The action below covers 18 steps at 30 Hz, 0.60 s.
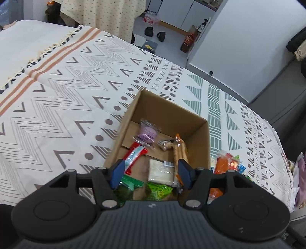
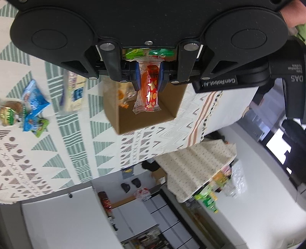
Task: Organize snacks
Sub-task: 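Lower the green packet into the box with the left gripper while the right drops the orange candy, then move the left gripper to the white cake bar while the right approaches the green-wrapped round cake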
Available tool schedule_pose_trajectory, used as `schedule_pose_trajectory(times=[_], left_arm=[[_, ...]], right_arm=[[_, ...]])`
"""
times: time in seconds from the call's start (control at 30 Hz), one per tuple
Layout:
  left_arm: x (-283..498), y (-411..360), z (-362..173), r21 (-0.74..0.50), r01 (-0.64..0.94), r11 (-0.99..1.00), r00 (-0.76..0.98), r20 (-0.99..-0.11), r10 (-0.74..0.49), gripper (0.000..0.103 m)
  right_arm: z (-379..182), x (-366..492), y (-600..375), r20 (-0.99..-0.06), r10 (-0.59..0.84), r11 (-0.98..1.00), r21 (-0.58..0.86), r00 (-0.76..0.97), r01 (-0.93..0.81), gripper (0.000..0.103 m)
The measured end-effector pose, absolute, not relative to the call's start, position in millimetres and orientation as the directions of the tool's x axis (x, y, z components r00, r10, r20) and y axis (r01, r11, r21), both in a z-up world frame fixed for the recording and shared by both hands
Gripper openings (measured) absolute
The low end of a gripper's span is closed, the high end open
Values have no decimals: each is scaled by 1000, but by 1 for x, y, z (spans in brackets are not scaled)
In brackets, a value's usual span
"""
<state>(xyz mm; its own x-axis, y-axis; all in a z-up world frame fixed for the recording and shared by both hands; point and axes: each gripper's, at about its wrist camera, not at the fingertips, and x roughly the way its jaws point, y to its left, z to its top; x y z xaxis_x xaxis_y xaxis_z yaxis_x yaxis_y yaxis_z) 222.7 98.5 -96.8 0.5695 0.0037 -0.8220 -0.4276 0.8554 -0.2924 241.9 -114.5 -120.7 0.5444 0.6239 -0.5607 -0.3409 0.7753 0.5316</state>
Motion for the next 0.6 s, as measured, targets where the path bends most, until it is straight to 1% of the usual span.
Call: schedule_pose_trajectory(times=[0.03, 0.1, 0.13, 0.23, 0.27, 0.33, 0.47, 0.53, 0.6], left_arm=[[222, 100, -96, -292, -431, 854, 569, -823, 5, 65], [220, 102, -95, -291, -440, 850, 569, -822, 13, 71], [219, 103, -94, -289, -445, 848, 570, -821, 20, 72], [217, 105, -92, -284, -450, 847, 571, -821, 28, 81], [217, 105, -91, -281, -450, 848, 569, -822, 30, 81], [217, 103, -90, -278, -450, 849, 569, -821, 34, 84], [215, 98, -89, -273, -446, 853, 571, -820, 36, 86], [214, 95, -87, -277, -442, 853, 573, -819, 31, 86], [213, 91, -83, -288, -437, 852, 580, -814, 22, 86]], right_arm=[[-121, 241, -111, -565, 626, 775, 526, 537, -350, 24], [-120, 241, -106, -572, 626, 777, 515, 529, -362, 25], [-119, 240, -104, -573, 628, 776, 512, 526, -369, 29], [-116, 240, -108, -572, 622, 781, 504, 535, -369, 36], [-115, 240, -111, -572, 618, 784, 503, 540, -364, 37], [-114, 240, -120, -577, 604, 793, 500, 550, -347, 47], [-113, 239, -139, -589, 562, 823, 469, 581, -321, 57], [-113, 238, -150, -596, 538, 837, 459, 596, -297, 66], [-112, 237, -161, -608, 509, 855, 442, 609, -273, 69]])
